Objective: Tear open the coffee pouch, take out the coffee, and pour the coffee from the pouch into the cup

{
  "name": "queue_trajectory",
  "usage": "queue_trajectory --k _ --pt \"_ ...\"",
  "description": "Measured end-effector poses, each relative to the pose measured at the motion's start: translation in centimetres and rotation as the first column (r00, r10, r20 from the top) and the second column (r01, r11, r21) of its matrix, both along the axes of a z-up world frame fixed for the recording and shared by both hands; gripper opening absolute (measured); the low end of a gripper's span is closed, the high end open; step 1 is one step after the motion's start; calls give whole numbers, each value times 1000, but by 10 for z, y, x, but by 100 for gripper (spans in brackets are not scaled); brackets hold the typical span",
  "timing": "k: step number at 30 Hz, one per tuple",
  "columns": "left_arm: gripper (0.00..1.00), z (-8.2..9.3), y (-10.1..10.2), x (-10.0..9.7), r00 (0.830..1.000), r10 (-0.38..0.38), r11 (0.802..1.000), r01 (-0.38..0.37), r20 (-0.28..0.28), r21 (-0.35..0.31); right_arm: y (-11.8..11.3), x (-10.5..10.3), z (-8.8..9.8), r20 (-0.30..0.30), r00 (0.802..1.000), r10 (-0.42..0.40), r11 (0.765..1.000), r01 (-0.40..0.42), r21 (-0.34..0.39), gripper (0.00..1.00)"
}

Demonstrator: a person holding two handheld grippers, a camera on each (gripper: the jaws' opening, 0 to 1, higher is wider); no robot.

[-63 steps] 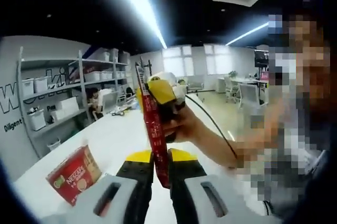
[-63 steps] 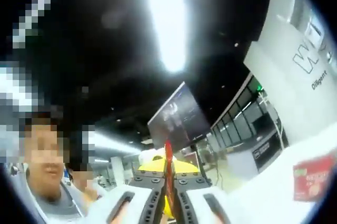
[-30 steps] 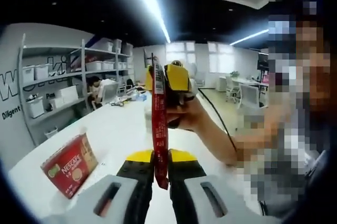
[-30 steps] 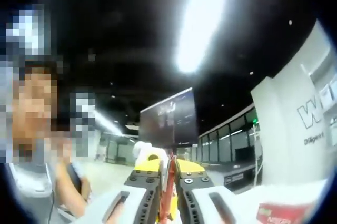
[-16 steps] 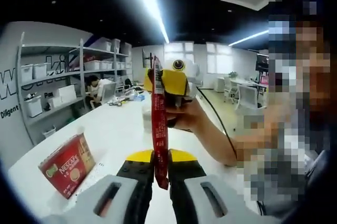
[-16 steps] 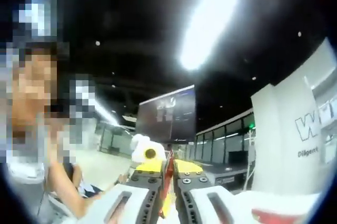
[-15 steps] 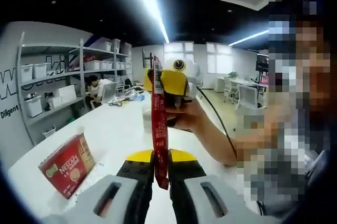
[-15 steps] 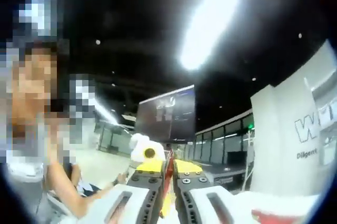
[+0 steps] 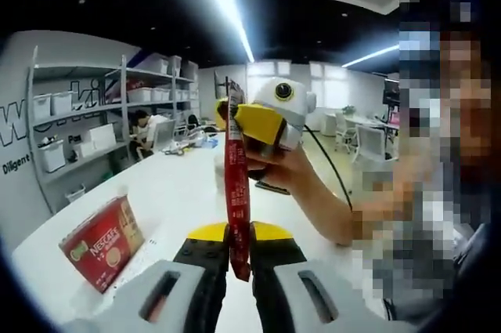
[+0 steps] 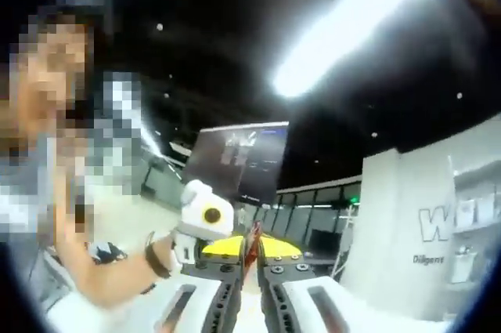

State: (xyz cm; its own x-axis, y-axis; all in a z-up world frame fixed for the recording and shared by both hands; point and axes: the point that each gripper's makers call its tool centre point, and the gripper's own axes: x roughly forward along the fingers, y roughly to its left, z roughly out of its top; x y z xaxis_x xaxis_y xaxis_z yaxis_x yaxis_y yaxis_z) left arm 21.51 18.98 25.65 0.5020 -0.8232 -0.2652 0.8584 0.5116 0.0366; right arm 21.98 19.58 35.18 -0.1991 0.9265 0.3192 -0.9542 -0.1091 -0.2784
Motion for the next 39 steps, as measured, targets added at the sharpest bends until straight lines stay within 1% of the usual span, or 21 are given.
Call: queue_trajectory --k 1,2,3,8,10,11,14,15,18,24,25,28,30,34,35,36,37,38,39 --pt "12 -1 0 1 1000 4 1000 -4 -1 4 0 0 -1 -4 1000 6 1000 -6 -2 15" --pt "12 -3 3 3 1000 24 1000 -24 1 20 3 0 -5 -17 1000 22 1000 -23 -17 18" --pt "12 -5 3 4 1000 31 999 -31 0 25 5 0 -7 -17 1000 25 999 -26 -27 20" --pt "12 -6 4 4 999 33 999 -33 -2 26 8 0 -14 -10 1000 21 998 -21 -58 20" --pt "12 -5 3 3 1000 26 999 -26 1 21 9 0 -19 4 1000 13 997 -13 -77 20" --pt "12 -5 2 2 1000 21 1000 -21 1 19 9 1 -20 6 1000 10 997 -10 -80 20" --pt "12 -10 -3 0 1000 18 1000 -18 -5 21 7 1 -20 6 1000 4 996 -3 -87 14" --pt "12 -9 -1 2 1000 20 1000 -20 -5 21 7 1 -20 6 1000 4 996 -3 -85 13" --pt "12 -7 0 2 1000 16 1000 -16 -2 18 6 0 -18 -20 1000 15 997 -17 -77 10" --pt "12 -5 6 3 1000 16 1000 -16 0 21 8 -3 -18 -60 998 27 995 -32 -89 7" --pt "12 -5 6 2 1000 22 999 -22 6 25 8 -5 -18 -78 996 37 994 -45 -96 7" --pt "12 -5 5 1 1000 22 999 -22 9 23 8 -5 -18 -89 995 39 994 -47 -96 6" --pt "12 -6 6 3 1000 22 999 -23 2 28 9 -5 -20 -96 995 35 993 -45 -105 6" --pt "12 -7 7 6 999 35 999 -35 9 34 10 -2 -21 -106 994 20 993 -32 -111 6" --pt "12 -3 9 12 997 42 998 -45 65 44 9 -2 -19 -108 994 18 994 -29 -104 6" --pt "13 -1 10 14 995 44 998 -49 90 51 9 -2 -19 -108 994 17 995 -28 -101 6" --pt "13 0 11 16 989 47 996 -56 137 63 8 -1 -18 -109 994 14 995 -25 -95 6" --pt "14 1 12 22 969 39 991 -68 243 112 8 2 -17 -108 994 -3 996 -7 -94 5" --pt "15 0 14 25 957 36 986 -81 289 145 9 4 -18 -109 994 -16 995 5 -98 5"
